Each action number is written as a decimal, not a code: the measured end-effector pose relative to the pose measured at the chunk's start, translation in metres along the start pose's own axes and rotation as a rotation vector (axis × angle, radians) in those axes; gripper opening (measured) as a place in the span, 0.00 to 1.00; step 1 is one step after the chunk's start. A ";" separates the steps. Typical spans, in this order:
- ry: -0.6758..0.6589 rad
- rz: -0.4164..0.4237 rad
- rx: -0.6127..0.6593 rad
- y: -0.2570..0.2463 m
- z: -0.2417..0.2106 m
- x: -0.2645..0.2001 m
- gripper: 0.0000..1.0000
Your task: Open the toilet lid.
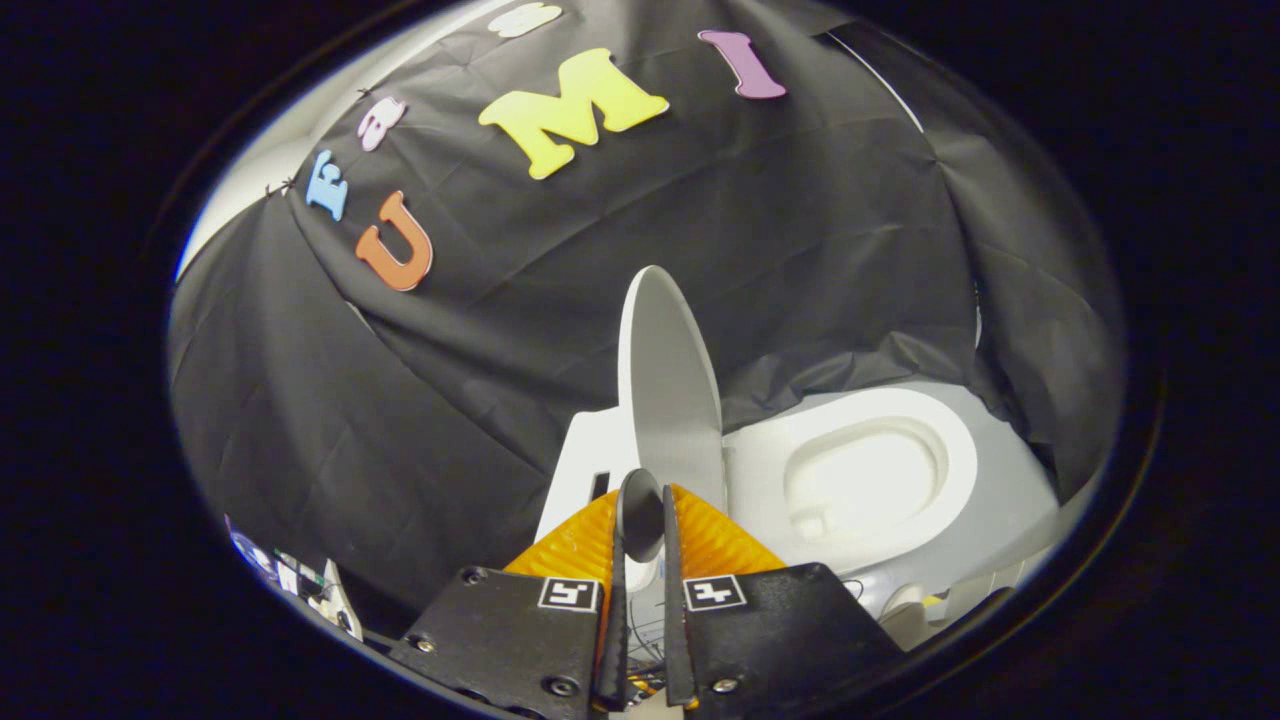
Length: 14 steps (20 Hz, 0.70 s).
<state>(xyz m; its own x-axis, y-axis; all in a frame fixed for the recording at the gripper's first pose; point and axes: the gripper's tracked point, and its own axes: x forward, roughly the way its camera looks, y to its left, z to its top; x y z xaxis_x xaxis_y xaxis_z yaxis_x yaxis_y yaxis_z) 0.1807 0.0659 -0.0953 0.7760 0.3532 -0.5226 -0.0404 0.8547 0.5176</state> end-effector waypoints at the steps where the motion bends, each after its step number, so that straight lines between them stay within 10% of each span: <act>1: 0.004 0.004 -0.009 0.005 -0.002 0.000 0.18; 14: 0.050 0.031 -0.145 0.073 -0.030 0.037 0.18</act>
<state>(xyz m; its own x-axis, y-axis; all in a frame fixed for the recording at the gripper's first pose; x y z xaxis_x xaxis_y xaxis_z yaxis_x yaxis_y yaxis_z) 0.1878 0.1523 -0.0970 0.7407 0.3956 -0.5431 -0.1571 0.8879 0.4324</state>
